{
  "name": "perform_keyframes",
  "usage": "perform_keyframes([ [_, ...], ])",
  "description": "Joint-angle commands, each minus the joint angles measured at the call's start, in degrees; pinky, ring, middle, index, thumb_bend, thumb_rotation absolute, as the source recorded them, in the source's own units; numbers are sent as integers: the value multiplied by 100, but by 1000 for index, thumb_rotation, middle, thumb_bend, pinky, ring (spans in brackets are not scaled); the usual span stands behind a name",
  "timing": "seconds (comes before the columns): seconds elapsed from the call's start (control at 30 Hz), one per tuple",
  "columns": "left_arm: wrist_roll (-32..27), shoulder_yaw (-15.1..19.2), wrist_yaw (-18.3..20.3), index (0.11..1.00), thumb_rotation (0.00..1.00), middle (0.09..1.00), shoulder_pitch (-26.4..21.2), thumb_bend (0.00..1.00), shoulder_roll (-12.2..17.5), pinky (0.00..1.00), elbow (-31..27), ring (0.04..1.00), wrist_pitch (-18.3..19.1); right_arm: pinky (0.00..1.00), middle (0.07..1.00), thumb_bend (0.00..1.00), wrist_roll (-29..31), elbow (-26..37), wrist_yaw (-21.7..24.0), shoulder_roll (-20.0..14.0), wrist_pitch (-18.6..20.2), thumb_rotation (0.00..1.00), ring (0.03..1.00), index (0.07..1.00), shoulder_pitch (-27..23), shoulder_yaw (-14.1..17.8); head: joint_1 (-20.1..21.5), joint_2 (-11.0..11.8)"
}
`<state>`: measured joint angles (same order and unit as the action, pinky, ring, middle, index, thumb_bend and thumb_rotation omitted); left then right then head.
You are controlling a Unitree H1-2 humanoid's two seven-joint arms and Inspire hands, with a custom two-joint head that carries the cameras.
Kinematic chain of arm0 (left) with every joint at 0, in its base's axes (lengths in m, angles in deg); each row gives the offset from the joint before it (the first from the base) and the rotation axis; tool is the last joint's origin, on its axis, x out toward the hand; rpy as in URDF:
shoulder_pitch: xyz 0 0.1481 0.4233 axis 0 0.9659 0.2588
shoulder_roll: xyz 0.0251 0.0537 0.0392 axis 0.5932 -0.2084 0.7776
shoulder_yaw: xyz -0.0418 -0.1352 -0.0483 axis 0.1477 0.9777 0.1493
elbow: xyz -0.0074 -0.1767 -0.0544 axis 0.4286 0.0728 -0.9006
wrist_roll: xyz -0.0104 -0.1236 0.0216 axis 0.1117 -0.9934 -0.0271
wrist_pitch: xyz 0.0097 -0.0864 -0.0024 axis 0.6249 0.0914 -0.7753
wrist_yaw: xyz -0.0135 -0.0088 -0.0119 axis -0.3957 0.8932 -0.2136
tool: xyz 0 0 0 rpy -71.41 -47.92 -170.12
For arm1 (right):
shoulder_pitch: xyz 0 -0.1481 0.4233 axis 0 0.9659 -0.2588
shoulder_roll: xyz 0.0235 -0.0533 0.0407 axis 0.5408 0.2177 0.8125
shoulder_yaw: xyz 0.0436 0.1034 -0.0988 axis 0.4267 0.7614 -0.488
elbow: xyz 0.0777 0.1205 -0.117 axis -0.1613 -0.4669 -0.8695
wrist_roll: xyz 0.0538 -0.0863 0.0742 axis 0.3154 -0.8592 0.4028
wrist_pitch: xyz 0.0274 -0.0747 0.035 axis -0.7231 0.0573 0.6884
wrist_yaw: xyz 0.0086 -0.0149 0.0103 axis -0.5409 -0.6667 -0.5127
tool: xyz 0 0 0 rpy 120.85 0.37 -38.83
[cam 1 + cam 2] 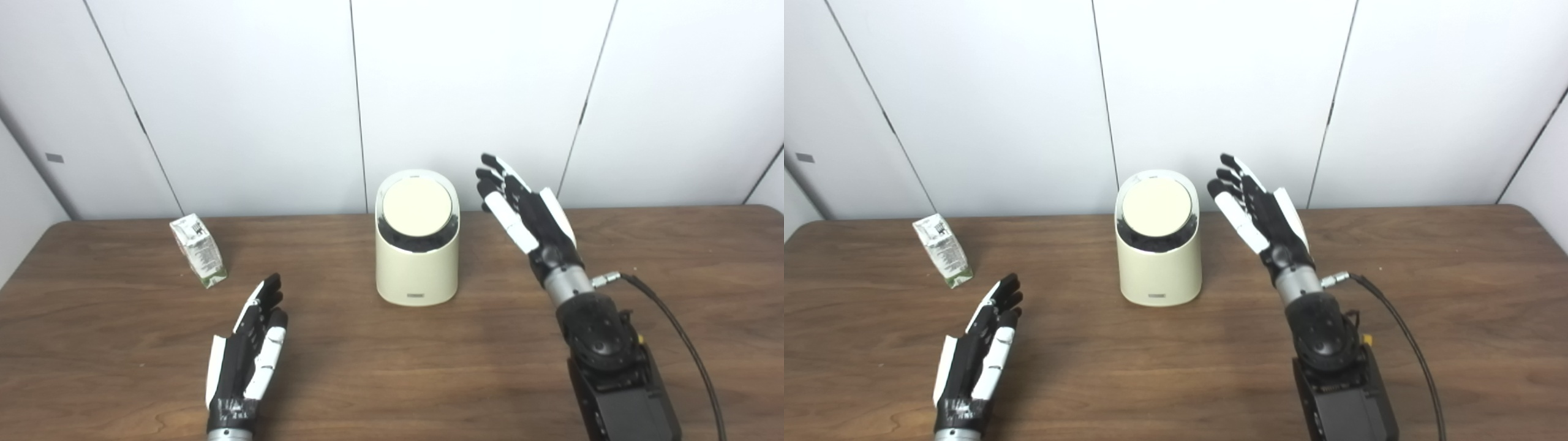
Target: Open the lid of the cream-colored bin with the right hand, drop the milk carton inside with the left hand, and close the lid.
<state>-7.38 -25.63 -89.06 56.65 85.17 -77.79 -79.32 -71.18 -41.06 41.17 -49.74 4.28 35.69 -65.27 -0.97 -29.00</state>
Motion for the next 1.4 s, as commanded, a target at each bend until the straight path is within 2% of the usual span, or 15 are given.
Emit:
perform_keyframes([
  [0.0, -52, -31, -27, 941, 788, 927, 296, 519, -32, 883, 323, 908, 4, 804, 899, 493, 81, 345, 12, -102, -126, 907, 877, 926, -90, 45, 4, -5],
  [0.1, -95, -19, -6, 941, 789, 927, 277, 512, -8, 880, 350, 908, -15, 797, 892, 473, 23, 408, -2, -152, -140, 885, 866, 927, 4, 17, 16, -6],
  [0.43, -136, -36, -6, 935, 756, 917, 276, 509, -3, 899, 348, 909, -30, 767, 868, 563, -224, 443, -107, -111, -81, 816, 835, 918, -97, -124, -34, -17],
  [0.73, -157, -24, -9, 937, 763, 919, 269, 505, 5, 884, 361, 902, -35, 759, 859, 591, -483, 403, -157, -75, -31, 840, 832, 909, -196, -254, -2, -29],
  [0.8, -171, -26, 0, 938, 765, 920, 265, 502, 9, 882, 375, 904, -59, 749, 854, 590, -771, 299, -210, -159, -87, 851, 822, 907, -301, -382, -2, -29],
  [0.9, -173, -29, 1, 939, 741, 921, 268, 512, 8, 887, 378, 905, -63, 762, 863, 609, -965, 69, -302, -203, -170, 792, 838, 909, -494, -471, -2, -29],
  [0.93, -147, -32, -10, 936, 726, 920, 266, 528, 11, 887, 389, 904, -71, 777, 867, 640, -1015, -39, -345, -193, -182, 741, 849, 911, -578, -487, -6, -17],
  [1.17, -146, -62, -1, 940, 714, 926, 261, 520, -7, 893, 402, 908, -95, 760, 887, 679, -1200, -595, -476, -158, -211, 665, 851, 916, -1034, -596, -23, -37],
  [1.37, -3, -94, -68, 938, 709, 921, 271, 550, -54, 884, 342, 903, -1, 744, 915, 729, -1645, -1322, -680, -260, -385, 584, 874, 938, -1460, -879, -58, -35],
])
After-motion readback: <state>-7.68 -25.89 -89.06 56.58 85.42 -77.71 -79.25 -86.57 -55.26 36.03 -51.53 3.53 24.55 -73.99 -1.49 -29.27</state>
